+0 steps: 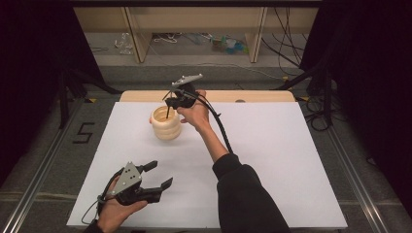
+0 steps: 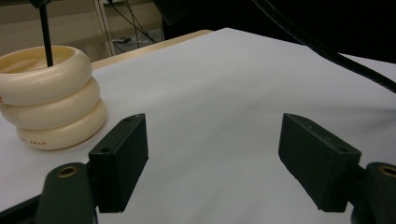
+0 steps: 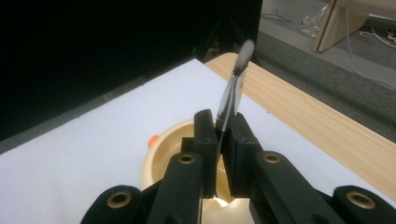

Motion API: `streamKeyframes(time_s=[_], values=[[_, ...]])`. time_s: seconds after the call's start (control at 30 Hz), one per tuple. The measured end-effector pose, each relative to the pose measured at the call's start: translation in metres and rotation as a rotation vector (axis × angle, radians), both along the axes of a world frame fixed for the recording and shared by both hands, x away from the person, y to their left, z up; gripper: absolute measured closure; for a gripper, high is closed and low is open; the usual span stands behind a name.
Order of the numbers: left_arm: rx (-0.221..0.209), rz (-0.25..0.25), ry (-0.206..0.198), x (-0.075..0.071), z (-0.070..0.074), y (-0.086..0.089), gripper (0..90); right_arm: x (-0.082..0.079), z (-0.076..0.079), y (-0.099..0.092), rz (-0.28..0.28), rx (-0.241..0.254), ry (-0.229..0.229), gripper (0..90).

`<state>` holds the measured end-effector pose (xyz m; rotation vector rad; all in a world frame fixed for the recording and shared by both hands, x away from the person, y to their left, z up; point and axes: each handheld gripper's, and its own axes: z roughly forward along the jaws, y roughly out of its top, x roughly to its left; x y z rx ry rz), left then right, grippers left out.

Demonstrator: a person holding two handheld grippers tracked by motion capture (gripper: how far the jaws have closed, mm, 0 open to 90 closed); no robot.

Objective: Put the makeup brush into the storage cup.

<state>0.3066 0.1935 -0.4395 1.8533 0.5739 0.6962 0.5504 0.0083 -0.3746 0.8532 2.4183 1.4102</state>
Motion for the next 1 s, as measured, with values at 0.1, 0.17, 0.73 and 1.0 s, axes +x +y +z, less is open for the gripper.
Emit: streamKeyframes(time_s=[0.1, 0.17, 0.73, 1.0], values=[[-0.004, 0.0, -0.001, -0.001, 0.0, -0.001, 24.1, 0.001, -0.004, 0.001, -0.003, -0.016, 0.006, 85.2], [-0.003, -0.001, 0.0, 0.0, 0.0, 0.0, 24.1, 0.001, -0.006, 0.002, -0.001, -0.024, 0.003, 85.1], [0.001, 0.0, 0.001, 0.0, 0.0, 0.0, 24.1, -0.002, 0.007, -0.008, -0.07, 0.02, -0.035, 47.3], [-0.011, -0.005, -0.006, 0.001, -0.001, 0.0, 24.1, -0.011, 0.016, -0.02, -0.079, 0.002, -0.075, 37.5]])
